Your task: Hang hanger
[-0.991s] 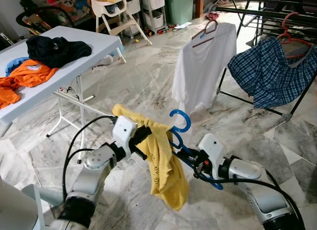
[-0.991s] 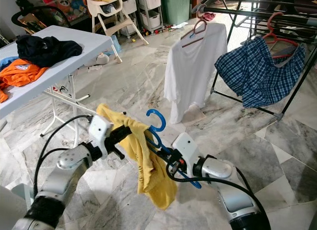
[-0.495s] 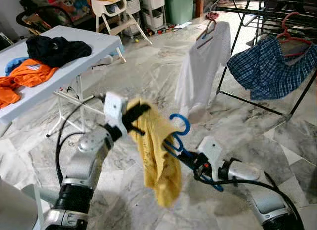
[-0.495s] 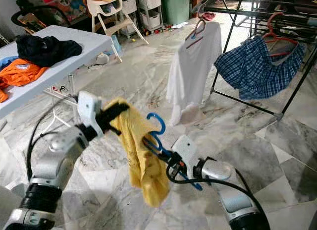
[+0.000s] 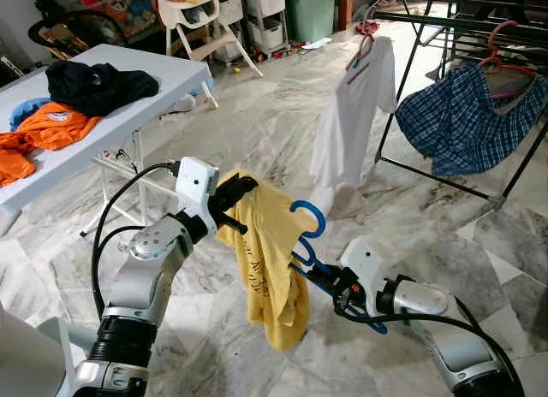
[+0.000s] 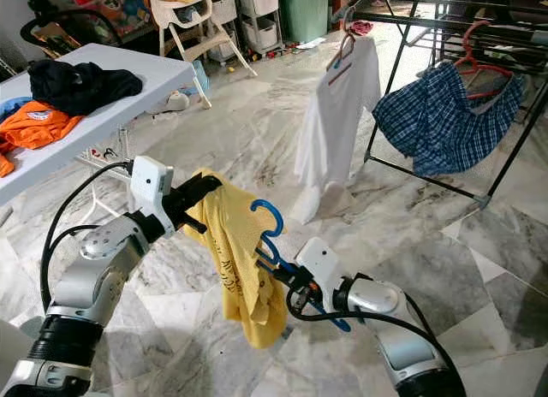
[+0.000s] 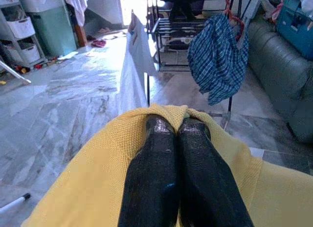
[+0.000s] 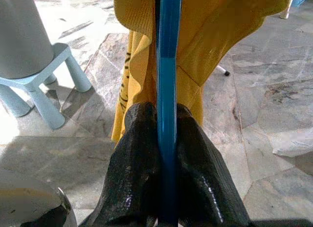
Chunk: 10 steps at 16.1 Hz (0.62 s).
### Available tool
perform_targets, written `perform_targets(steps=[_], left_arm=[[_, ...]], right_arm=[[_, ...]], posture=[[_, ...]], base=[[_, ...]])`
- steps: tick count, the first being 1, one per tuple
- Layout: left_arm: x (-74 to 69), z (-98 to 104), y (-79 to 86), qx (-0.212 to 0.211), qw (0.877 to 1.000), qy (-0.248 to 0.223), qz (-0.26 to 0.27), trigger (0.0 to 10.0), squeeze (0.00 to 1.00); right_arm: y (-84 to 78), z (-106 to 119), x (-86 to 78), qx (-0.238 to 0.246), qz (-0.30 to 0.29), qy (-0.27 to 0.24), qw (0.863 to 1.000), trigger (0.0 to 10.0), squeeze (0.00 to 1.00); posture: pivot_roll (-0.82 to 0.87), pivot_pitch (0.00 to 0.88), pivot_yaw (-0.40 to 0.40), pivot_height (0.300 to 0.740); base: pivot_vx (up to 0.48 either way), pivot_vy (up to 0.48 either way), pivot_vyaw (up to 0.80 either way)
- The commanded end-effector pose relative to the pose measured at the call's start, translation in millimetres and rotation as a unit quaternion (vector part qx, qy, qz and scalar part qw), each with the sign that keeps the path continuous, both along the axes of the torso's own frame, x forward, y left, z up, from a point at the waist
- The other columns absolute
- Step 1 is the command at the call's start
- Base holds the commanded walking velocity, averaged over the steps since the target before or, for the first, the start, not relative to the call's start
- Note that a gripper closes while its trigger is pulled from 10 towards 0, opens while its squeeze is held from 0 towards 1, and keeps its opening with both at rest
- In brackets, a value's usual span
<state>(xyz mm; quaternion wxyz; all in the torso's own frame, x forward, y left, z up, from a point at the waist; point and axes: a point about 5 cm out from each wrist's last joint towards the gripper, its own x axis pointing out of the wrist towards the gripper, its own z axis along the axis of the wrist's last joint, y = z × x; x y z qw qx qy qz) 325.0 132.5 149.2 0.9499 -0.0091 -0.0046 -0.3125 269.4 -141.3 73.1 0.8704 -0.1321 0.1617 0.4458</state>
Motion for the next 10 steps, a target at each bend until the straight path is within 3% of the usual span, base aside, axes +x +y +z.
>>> perform_targets(steps=[1, 2, 3, 4, 5, 10], left_arm=[[0.2, -1, 8.1, 0.017, 1.000, -0.001, 0.011, 0.0, 0.00], [-0.1, -3, 8.9, 0.025, 1.000, 0.000, 0.012, 0.0, 0.00], [-0.7, -7, 10.6, 0.036, 0.999, 0.006, 0.015, 2.7, 0.00], [-1.1, -9, 11.5, 0.040, 0.999, 0.009, 0.016, 8.5, 1.00], [-1.9, -14, 13.8, 0.048, 0.999, 0.013, 0.018, 10.0, 1.00], [-3.0, -23, 21.1, 0.079, 0.997, 0.015, 0.023, 10.0, 1.00]], right_arm=[[6.3, 1, 0.8, 0.006, 0.018, -0.003, 1.000, 10.0, 0.00], [6.2, 2, 1.1, 0.006, 0.017, -0.004, 1.000, 10.0, 0.00], [6.1, 2, 1.3, 0.006, 0.017, -0.005, 1.000, 10.0, 0.00], [6.2, 2, 1.3, 0.007, 0.017, -0.005, 1.000, 10.0, 0.00], [6.1, 2, 1.3, 0.007, 0.017, -0.005, 1.000, 10.0, 0.00], [4.5, 1, 0.0, 0.006, 0.015, -0.003, 1.000, 10.0, 0.00]], posture=[[-0.12, 0.014, 0.180, 0.740], [-0.12, 0.013, 0.180, 0.740], [-0.12, 0.014, 0.180, 0.740], [-0.12, 0.014, 0.180, 0.740], [-0.12, 0.015, 0.182, 0.740], [-0.12, 0.018, 0.181, 0.740]], base=[[0.000, 0.000, 0.00], [0.000, 0.000, 0.00], [0.000, 0.000, 0.00], [0.000, 0.000, 0.00], [0.000, 0.000, 0.00], [0.000, 0.000, 0.00]])
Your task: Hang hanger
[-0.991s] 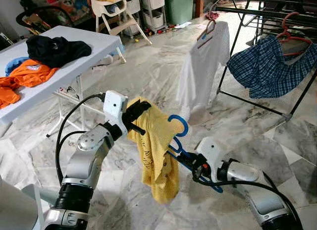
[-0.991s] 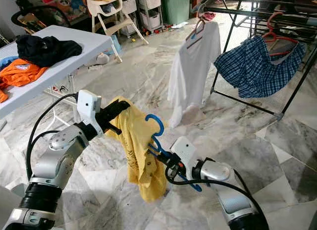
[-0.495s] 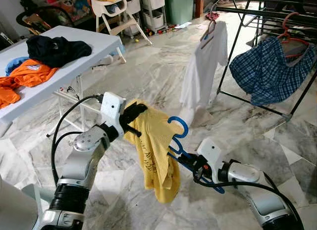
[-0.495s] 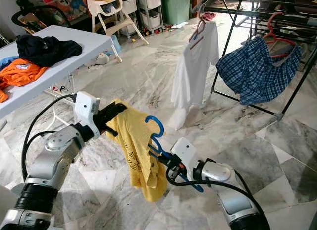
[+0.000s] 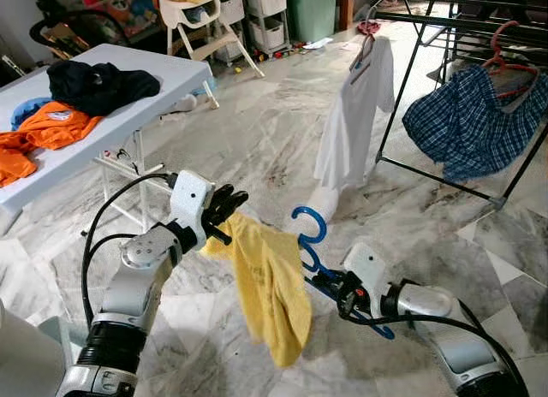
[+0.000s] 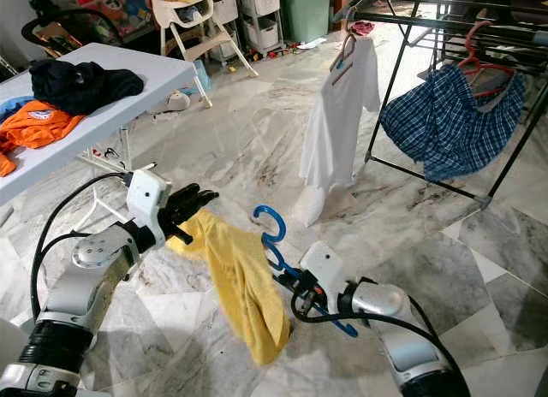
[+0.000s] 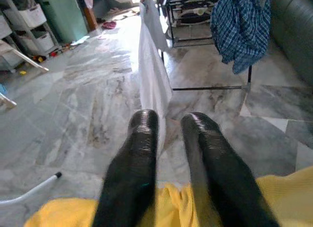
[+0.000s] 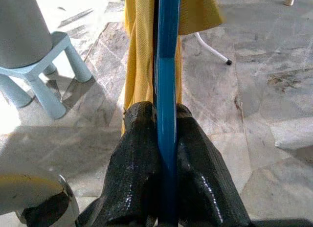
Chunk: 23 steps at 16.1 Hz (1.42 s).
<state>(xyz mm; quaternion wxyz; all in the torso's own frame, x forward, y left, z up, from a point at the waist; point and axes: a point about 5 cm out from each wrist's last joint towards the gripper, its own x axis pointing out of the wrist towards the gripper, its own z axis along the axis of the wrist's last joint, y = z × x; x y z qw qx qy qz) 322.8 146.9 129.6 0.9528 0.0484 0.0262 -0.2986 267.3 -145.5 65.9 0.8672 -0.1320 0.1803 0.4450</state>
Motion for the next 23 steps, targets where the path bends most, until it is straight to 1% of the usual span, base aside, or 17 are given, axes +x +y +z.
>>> perform_targets(steps=[1, 4, 5, 9, 10, 11, 12, 15, 17, 18, 20, 21, 23], left_arm=[[-0.5, -4, 6.6, 0.017, 1.000, 0.003, 0.008, 10.0, 1.00], [-1.3, -5, 5.2, 0.026, 1.000, -0.003, 0.002, 10.0, 1.00], [-1.9, -3, 7.3, 0.044, 0.999, -0.016, -0.008, 10.0, 1.00], [-3.3, -3, 20.1, 0.091, 0.995, -0.031, -0.029, 10.0, 1.00], [-5.2, -3, 27.2, 0.110, 0.992, -0.035, -0.043, 10.0, 1.00], [-6.7, -3, 30.9, 0.117, 0.991, -0.037, -0.053, 10.0, 1.00], [-10.3, -3, 34.6, 0.127, 0.988, -0.040, -0.081, 10.0, 1.00], [-18.3, -6, 37.1, 0.166, 0.974, -0.050, -0.148, 10.0, 1.00], [-19.9, -8, 39.4, 0.183, 0.966, -0.051, -0.172, 10.0, 1.00], [-19.8, -8, 40.3, 0.189, 0.965, -0.052, -0.174, 10.0, 1.00], [-22.3, -13, 43.8, 0.222, 0.951, -0.055, -0.209, 10.0, 1.00], [-22.4, -14, 44.1, 0.227, 0.948, -0.056, -0.214, 10.0, 1.00], [-25.7, -17, 45.2, 0.239, 0.938, -0.056, -0.245, 10.0, 1.00]], right_arm=[[8.9, 8, 2.3, 0.015, 0.017, -0.019, 1.000, 10.0, 0.00], [9.3, 8, 2.9, 0.016, 0.017, -0.020, 1.000, 10.0, 0.00], [9.3, 8, 2.9, 0.016, 0.017, -0.019, 1.000, 10.0, 0.00], [9.3, 8, 3.0, 0.016, 0.019, -0.019, 1.000, 10.0, 0.00], [8.9, 8, 3.0, 0.016, 0.019, -0.020, 1.000, 10.0, 0.00], [8.3, 8, 2.8, 0.015, 0.020, -0.019, 1.000, 10.0, 0.00], [7.5, 8, 1.4, 0.015, 0.025, -0.017, 0.999, 10.0, 0.00], [4.9, 9, -1.0, 0.011, 0.038, -0.011, 0.999, 10.0, 0.00], [3.4, 10, -3.4, 0.006, 0.054, -0.008, 0.998, 10.0, 0.00], [3.0, 11, -3.8, 0.004, 0.057, -0.008, 0.998, 10.0, 0.00], [3.1, 15, -6.3, 0.003, 0.082, -0.006, 0.997, 10.0, 0.00], [3.6, 16, -6.9, 0.004, 0.088, -0.006, 0.996, 10.0, 0.00], [4.0, 21, -9.9, 0.002, 0.116, -0.005, 0.993, 10.0, 0.00]], posture=[[-0.12, 0.018, 0.181, 0.740], [-0.12, 0.017, 0.182, 0.740], [-0.12, 0.017, 0.181, 0.740], [-0.12, 0.015, 0.181, 0.740], [-0.12, 0.016, 0.179, 0.740], [-0.12, 0.017, 0.175, 0.740], [-0.12, 0.017, 0.172, 0.740], [-0.12, 0.017, 0.169, 0.740], [-0.13, 0.018, 0.171, 0.740], [-0.13, 0.018, 0.171, 0.740], [-0.13, 0.019, 0.176, 0.740], [-0.13, 0.019, 0.176, 0.740], [-0.13, 0.022, 0.176, 0.740]], base=[[0.000, 0.000, 0.00], [0.000, 0.000, 0.00], [0.000, 0.000, 0.00], [0.000, 0.000, 0.00], [0.000, 0.000, 0.00], [0.000, 0.000, 0.00], [0.000, 0.000, 0.00], [0.000, 0.000, 0.00], [0.000, 0.000, 0.00], [0.000, 0.000, 0.00], [0.000, 0.000, 0.00], [0.000, 0.000, 0.00], [0.000, 0.000, 0.00]])
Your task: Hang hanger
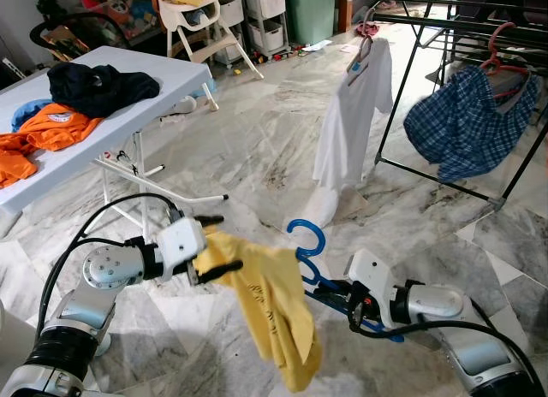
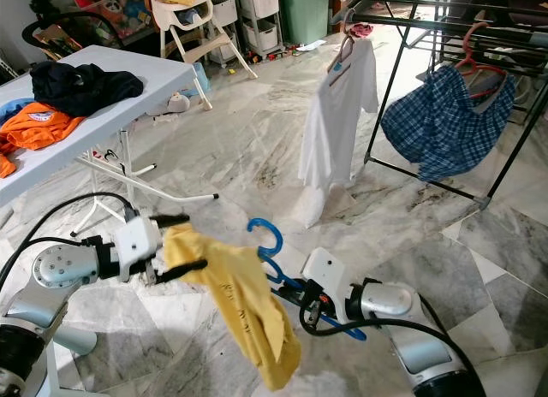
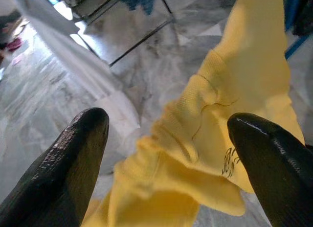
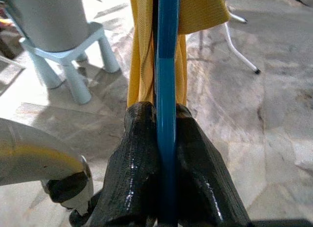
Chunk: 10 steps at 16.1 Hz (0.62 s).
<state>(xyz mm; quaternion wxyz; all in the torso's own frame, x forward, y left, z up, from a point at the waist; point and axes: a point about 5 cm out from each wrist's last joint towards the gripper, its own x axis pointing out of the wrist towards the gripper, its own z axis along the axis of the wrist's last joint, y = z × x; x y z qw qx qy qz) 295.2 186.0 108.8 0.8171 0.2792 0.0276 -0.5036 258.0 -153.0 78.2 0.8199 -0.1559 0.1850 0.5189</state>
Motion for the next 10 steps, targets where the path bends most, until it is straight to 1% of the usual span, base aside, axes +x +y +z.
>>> perform_targets(steps=[1, 3, 5, 7, 8, 9, 10], left_arm=[[-1.1, 1, 7.3, 0.027, 1.000, -0.001, -0.017, 10.0, 1.00], [-3.5, -4, 9.5, 0.044, 0.999, 0.000, -0.030, 10.0, 1.00], [-3.5, -8, 10.2, 0.048, 0.998, 0.009, -0.030, 10.0, 1.00], [-4.7, -10, 10.1, 0.051, 0.998, 0.018, -0.037, 10.0, 1.00], [-7.1, -14, 10.3, 0.054, 0.997, 0.035, -0.045, 10.0, 0.72], [-8.8, -16, 10.6, 0.056, 0.996, 0.046, -0.050, 10.0, 0.00], [-15.0, -22, 11.0, 0.064, 0.992, 0.077, -0.072, 10.0, 0.00]], right_arm=[[10.7, 10, -2.8, 0.018, 0.040, -0.009, 0.999, 10.0, 0.00], [10.2, 12, -6.0, 0.014, 0.057, -0.006, 0.998, 10.0, 0.00], [11.5, 15, -12.0, 0.011, 0.087, 0.003, 0.996, 10.0, 0.00], [11.1, 16, -15.5, 0.008, 0.103, 0.010, 0.995, 10.0, 0.00], [10.8, 16, -15.7, 0.007, 0.106, 0.010, 0.994, 10.0, 0.00], [11.0, 17, -15.5, 0.006, 0.106, 0.010, 0.994, 10.0, 0.00], [11.4, 17, -15.2, 0.007, 0.108, 0.010, 0.994, 10.0, 0.00]], posture=[[-0.13, 0.022, 0.176, 0.740], [-0.13, 0.022, 0.175, 0.740], [-0.13, 0.021, 0.178, 0.740], [-0.13, 0.019, 0.179, 0.740], [-0.13, 0.019, 0.179, 0.740], [-0.14, 0.016, 0.181, 0.740], [-0.14, 0.016, 0.182, 0.740]], base=[[0.000, 0.000, 0.00], [0.000, 0.000, 0.00], [0.000, 0.000, 0.00], [0.000, 0.000, 0.00], [0.000, 0.000, 0.00], [0.000, 0.000, 0.00], [0.000, 0.000, 0.00]])
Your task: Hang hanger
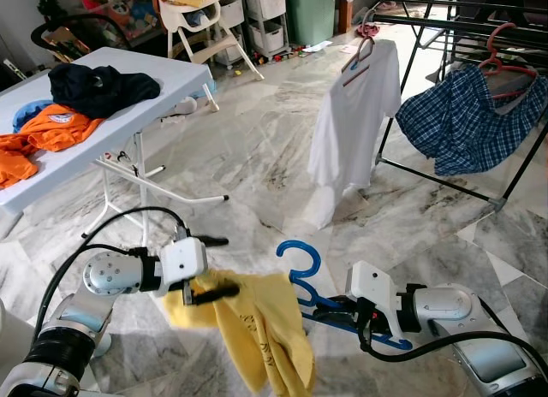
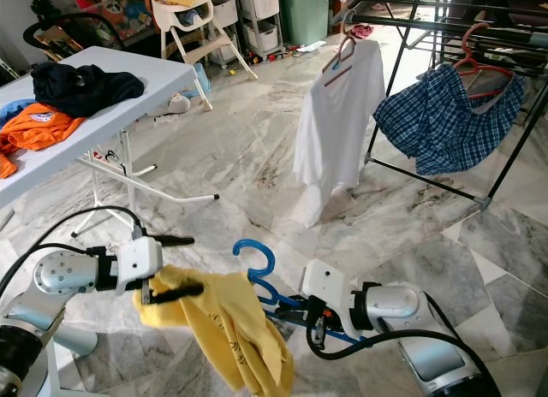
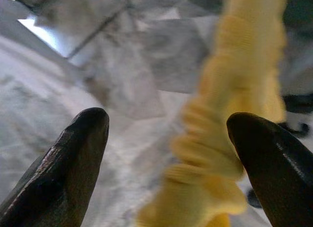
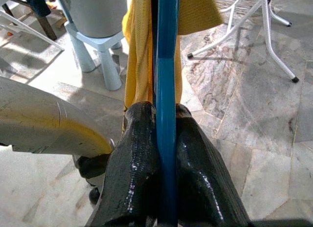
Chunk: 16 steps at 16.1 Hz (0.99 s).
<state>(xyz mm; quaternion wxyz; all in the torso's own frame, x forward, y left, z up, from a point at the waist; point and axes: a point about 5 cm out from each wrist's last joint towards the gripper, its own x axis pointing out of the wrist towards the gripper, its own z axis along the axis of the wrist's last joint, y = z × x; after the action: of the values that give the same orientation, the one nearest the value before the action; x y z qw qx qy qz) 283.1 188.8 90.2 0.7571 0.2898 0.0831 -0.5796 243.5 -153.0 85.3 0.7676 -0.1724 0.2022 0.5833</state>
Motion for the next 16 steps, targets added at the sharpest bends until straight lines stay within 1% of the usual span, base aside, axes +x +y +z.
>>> perform_targets(steps=[1, 2, 3, 4, 5, 7, 9, 12, 16], left_arm=[[-9.1, -8, 8.9, 0.023, 0.999, 0.038, -0.014, 10.0, 0.00], [-11.2, -9, 8.6, 0.023, 0.998, 0.046, -0.021, 8.1, 0.00], [-11.4, -8, 7.8, 0.019, 0.998, 0.048, -0.024, 5.5, 0.00], [-10.9, -8, 7.5, 0.014, 0.998, 0.055, -0.026, 0.0, 0.00], [-10.9, -7, 7.0, 0.006, 0.998, 0.062, -0.029, 0.0, 0.00], [-10.5, -6, 7.3, 0.011, 0.997, 0.063, -0.032, 0.0, 0.00], [-10.7, -6, 7.4, 0.005, 0.997, 0.072, -0.034, 0.0, 0.00], [-15.0, -9, 9.4, 0.014, 0.995, 0.092, -0.047, 0.0, 0.00], [-15.9, -11, 8.7, 0.012, 0.994, 0.101, -0.048, 0.0, 0.00]], right_arm=[[11.5, 10, -0.8, 0.027, 0.029, -0.012, 0.999, 10.0, 0.00], [11.4, 10, -1.5, 0.026, 0.030, -0.012, 0.999, 10.0, 0.00], [11.3, 10, -2.5, 0.025, 0.031, -0.010, 0.999, 10.0, 0.00], [11.4, 9, -4.1, 0.023, 0.032, -0.008, 0.999, 10.0, 0.00], [11.6, 8, -4.5, 0.023, 0.033, -0.006, 0.999, 10.0, 0.00], [11.4, 8, -5.6, 0.022, 0.035, -0.004, 0.999, 10.0, 0.00], [11.2, 8, -6.3, 0.021, 0.039, 0.000, 0.999, 10.0, 0.00], [11.2, 9, -8.1, 0.021, 0.045, 0.003, 0.999, 10.0, 0.00], [13.3, 9, -12.0, 0.024, 0.059, 0.013, 0.998, 10.0, 0.00]], posture=[[-0.14, 0.016, 0.182, 0.740], [-0.14, 0.016, 0.183, 0.740], [-0.14, 0.015, 0.183, 0.740], [-0.14, 0.015, 0.184, 0.740], [-0.14, 0.014, 0.184, 0.740], [-0.14, 0.012, 0.184, 0.740], [-0.14, 0.011, 0.183, 0.740], [-0.14, 0.013, 0.181, 0.740], [-0.14, 0.015, 0.181, 0.740]], base=[[0.000, 0.000, 0.00], [0.000, 0.000, 0.00], [0.000, 0.000, 0.00], [0.000, 0.000, 0.00], [0.000, 0.000, 0.00], [0.000, 0.000, 0.00], [0.000, 0.000, 0.00], [0.000, 0.000, 0.00], [0.000, 0.000, 0.00]])
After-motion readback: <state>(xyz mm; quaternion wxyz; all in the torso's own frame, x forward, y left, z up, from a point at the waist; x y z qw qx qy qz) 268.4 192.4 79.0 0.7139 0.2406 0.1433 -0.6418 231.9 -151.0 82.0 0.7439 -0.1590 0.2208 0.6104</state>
